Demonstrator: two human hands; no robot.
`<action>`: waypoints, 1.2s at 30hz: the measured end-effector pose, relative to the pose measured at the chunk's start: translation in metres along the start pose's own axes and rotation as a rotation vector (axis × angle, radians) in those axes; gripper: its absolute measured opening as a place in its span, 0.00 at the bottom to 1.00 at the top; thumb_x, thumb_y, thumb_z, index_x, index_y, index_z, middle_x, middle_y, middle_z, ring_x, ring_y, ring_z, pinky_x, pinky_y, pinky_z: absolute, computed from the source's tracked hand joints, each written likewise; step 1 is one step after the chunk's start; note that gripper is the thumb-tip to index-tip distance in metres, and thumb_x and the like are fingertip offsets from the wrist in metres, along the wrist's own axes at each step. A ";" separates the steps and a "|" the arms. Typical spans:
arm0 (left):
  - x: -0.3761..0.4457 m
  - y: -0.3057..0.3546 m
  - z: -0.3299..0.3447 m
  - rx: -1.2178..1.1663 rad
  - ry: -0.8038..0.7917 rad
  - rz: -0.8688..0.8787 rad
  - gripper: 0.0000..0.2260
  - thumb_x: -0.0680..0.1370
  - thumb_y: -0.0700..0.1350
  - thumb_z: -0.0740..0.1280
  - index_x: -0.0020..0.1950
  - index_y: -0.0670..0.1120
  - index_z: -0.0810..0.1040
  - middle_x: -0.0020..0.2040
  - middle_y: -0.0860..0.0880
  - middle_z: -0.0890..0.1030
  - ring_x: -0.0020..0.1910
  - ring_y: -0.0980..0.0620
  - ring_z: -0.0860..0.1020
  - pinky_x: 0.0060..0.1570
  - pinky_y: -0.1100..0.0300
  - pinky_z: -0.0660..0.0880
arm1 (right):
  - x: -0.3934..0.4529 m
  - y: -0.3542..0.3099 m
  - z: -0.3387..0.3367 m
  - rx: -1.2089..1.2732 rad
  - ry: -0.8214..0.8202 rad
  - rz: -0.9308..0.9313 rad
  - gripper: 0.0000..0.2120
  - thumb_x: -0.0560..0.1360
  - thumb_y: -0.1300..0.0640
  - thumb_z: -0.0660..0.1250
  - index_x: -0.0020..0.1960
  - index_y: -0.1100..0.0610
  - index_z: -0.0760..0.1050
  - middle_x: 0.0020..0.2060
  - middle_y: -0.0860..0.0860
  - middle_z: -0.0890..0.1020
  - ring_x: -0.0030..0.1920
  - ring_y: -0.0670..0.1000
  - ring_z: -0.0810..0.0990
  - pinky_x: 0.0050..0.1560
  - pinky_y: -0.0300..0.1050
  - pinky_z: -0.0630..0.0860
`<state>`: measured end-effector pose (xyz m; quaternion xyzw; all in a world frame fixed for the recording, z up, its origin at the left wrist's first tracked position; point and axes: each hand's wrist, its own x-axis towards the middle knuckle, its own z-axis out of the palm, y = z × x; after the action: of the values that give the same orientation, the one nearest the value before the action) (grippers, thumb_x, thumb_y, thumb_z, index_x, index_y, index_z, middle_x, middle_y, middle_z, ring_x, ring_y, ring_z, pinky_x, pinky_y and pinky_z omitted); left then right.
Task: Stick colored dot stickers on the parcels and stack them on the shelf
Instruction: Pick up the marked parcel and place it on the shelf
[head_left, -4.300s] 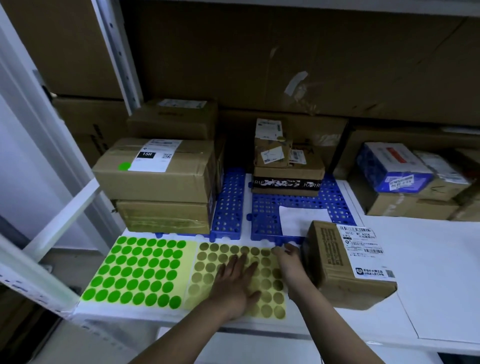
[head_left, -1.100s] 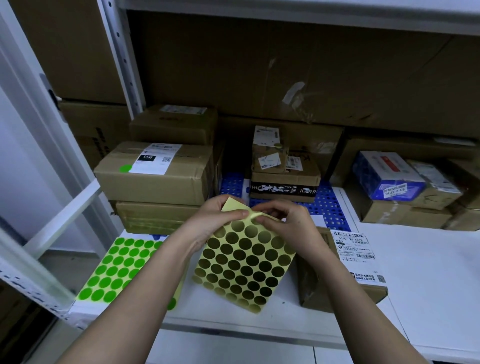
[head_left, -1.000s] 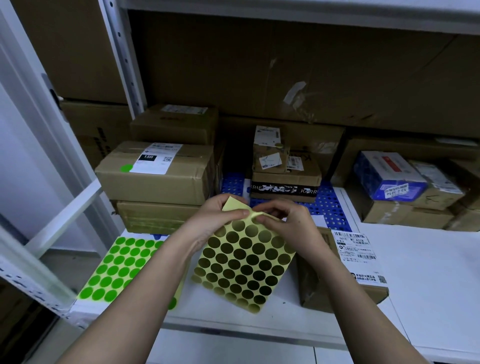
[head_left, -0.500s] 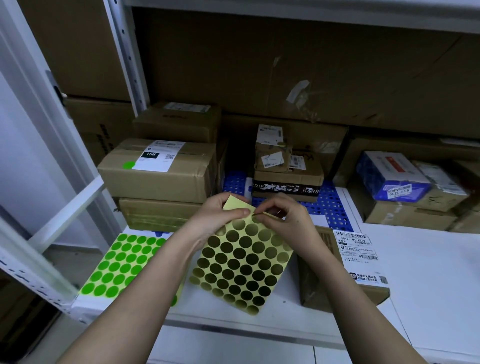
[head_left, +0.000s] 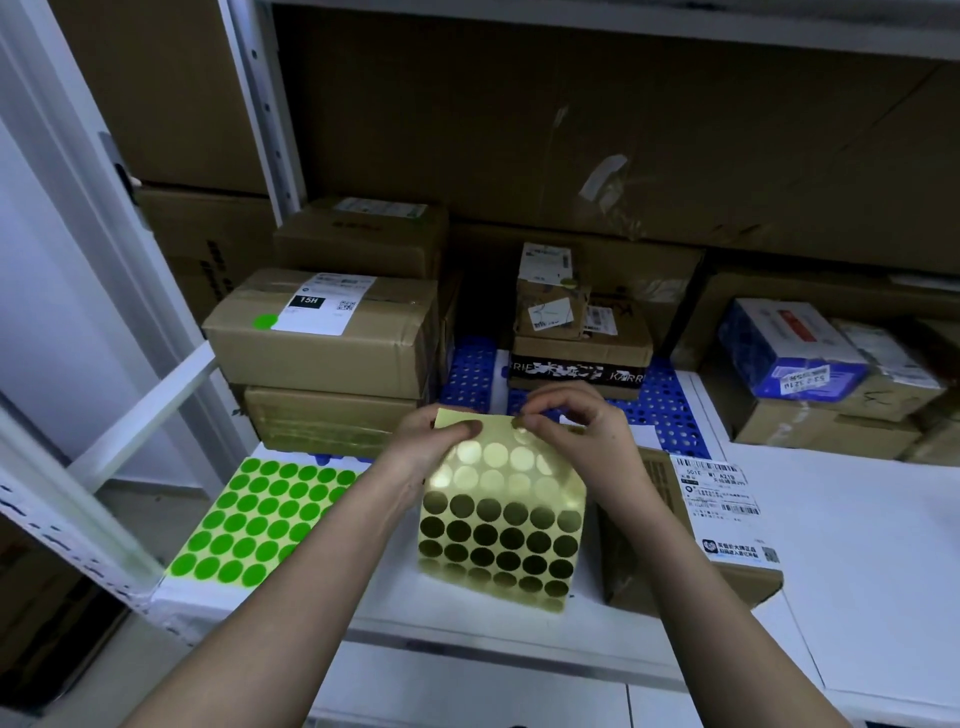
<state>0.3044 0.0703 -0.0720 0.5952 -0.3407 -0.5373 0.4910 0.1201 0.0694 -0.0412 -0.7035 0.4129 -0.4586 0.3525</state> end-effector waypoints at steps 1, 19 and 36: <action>0.002 -0.003 -0.001 -0.023 0.033 -0.022 0.08 0.73 0.37 0.71 0.51 0.42 0.80 0.41 0.44 0.83 0.36 0.50 0.80 0.32 0.63 0.76 | -0.003 0.001 0.000 0.017 0.017 0.011 0.10 0.72 0.64 0.72 0.43 0.48 0.81 0.49 0.48 0.80 0.51 0.36 0.76 0.52 0.27 0.69; 0.034 -0.063 -0.001 0.228 0.109 -0.069 0.15 0.75 0.33 0.65 0.62 0.41 0.74 0.46 0.43 0.78 0.35 0.51 0.76 0.35 0.60 0.73 | -0.092 0.089 0.044 -0.676 -0.429 0.119 0.42 0.75 0.44 0.61 0.75 0.43 0.33 0.75 0.49 0.61 0.74 0.49 0.59 0.72 0.43 0.56; -0.010 -0.124 -0.017 1.254 -0.158 0.635 0.16 0.72 0.45 0.64 0.57 0.44 0.81 0.56 0.47 0.81 0.54 0.48 0.80 0.54 0.59 0.76 | -0.095 0.102 0.065 -0.793 -0.330 0.132 0.37 0.77 0.49 0.57 0.78 0.49 0.40 0.64 0.51 0.73 0.65 0.51 0.69 0.66 0.45 0.62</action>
<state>0.3042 0.1187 -0.1878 0.5968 -0.7777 -0.1123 0.1624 0.1320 0.1213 -0.1862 -0.8206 0.5393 -0.1223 0.1446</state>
